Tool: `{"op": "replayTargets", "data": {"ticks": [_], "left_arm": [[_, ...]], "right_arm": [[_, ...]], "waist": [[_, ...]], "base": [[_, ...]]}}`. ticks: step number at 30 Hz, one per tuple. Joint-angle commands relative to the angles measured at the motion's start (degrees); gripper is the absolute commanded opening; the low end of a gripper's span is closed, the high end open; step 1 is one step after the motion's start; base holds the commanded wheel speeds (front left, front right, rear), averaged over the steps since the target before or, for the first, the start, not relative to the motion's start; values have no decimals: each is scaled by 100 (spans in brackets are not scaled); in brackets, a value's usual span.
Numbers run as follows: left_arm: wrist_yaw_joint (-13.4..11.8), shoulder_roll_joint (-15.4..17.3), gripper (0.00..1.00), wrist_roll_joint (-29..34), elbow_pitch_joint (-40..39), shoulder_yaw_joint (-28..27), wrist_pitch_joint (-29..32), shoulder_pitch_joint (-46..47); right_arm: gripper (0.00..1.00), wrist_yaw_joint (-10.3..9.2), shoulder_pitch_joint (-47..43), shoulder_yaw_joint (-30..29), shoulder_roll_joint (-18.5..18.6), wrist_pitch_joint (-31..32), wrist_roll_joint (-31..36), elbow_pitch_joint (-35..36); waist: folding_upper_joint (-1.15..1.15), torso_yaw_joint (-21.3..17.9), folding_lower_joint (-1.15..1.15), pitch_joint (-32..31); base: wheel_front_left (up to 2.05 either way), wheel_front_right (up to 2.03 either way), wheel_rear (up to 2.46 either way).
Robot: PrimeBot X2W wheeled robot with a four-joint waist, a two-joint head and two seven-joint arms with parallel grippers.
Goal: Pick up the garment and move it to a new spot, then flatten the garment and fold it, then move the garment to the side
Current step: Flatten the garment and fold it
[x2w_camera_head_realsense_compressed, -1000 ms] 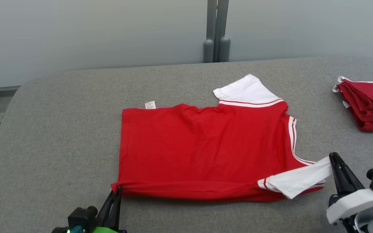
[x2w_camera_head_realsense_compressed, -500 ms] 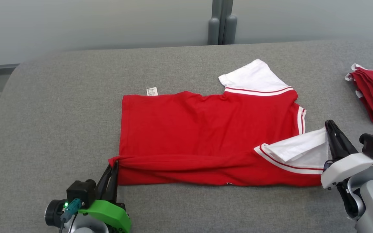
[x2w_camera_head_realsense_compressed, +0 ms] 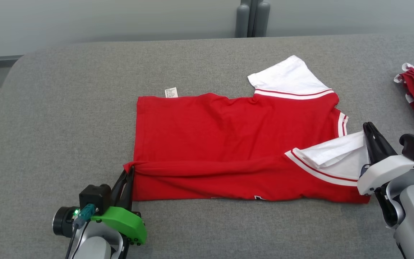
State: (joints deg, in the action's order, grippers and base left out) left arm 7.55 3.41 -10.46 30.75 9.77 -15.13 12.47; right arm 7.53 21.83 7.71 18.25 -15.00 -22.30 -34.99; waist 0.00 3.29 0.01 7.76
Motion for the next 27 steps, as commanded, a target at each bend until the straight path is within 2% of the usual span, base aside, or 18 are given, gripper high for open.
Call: {"op": "replayTargets", "data": {"ticks": [1,12,22,23,24,25,26,27], "left_arm": [[-13,14,0,73,85,-66,2,138],[-36,-26,0,216,387,-229,1,363],[-28,-44,0,219,486,-136,1,585],[-27,-45,11,196,503,-118,2,595],[-26,-45,47,161,520,-103,1,600],[-34,-44,100,116,552,-94,1,597],[-46,-43,100,110,566,-80,1,597],[-79,-43,100,85,547,-82,2,599]], "right_arm": [[0,-9,118,-60,14,-22,8,-77],[0,-10,250,-252,0,-22,83,-186],[0,-9,415,-278,-76,-22,163,-238],[0,-9,439,-266,-91,-23,147,-239],[1,-9,442,-264,-108,-23,107,-275],[95,-9,408,-233,-126,-22,65,-355],[100,-9,403,-206,-110,-23,56,-367],[100,-9,387,-202,-70,-23,36,-376]], "waist": [[0,24,-1,40],[0,58,-1,222],[0,70,-1,405],[0,67,-1,415],[0,66,-1,420],[0,68,-1,419],[0,69,-1,419],[0,70,-1,418]], "base": [[0,0,0],[0,0,0],[0,0,0],[0,0,0],[0,0,0],[0,0,0],[0,0,0],[0,0,0]]}}
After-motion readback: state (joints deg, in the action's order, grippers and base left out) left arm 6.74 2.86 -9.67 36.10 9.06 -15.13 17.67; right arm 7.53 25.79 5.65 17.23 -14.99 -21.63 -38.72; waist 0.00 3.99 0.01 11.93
